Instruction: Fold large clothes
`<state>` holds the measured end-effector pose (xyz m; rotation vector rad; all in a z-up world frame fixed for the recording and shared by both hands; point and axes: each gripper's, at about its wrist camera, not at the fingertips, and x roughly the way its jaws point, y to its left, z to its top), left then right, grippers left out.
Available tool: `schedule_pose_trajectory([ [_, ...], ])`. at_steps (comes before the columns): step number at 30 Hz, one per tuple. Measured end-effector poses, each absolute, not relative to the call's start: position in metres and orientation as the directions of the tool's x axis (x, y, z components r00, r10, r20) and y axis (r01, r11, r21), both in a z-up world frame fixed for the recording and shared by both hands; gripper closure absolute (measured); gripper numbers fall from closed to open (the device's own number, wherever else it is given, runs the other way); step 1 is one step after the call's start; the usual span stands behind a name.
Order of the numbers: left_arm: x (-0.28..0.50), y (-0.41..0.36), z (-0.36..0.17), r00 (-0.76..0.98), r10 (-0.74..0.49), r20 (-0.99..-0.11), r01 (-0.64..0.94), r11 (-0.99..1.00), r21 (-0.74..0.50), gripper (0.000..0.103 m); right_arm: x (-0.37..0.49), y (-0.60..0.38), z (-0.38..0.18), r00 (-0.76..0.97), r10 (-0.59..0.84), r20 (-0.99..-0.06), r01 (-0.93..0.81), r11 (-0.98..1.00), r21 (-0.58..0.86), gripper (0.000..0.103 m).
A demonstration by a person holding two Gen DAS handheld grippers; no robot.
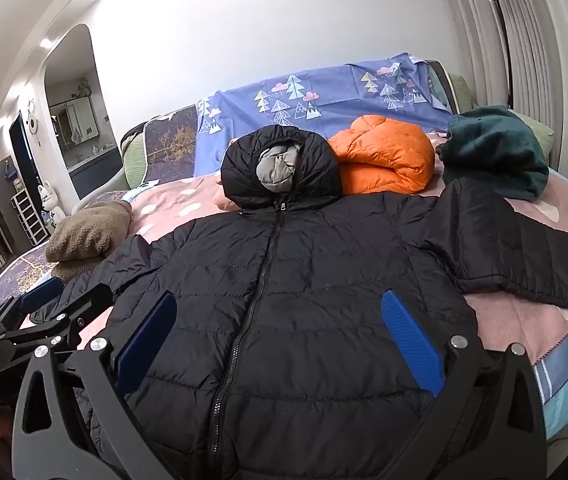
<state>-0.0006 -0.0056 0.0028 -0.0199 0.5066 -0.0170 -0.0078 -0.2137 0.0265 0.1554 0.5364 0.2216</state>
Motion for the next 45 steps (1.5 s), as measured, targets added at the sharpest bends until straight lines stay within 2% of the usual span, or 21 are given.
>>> schedule_pose_trajectory([
  [45, 0.005, -0.002, -0.007, 0.843, -0.073, -0.534, 0.042, 0.997, -0.07, 0.002, -0.006, -0.211, 0.019, 0.823, 0.274, -0.497, -0.191, 0.958, 0.213, 0.001],
])
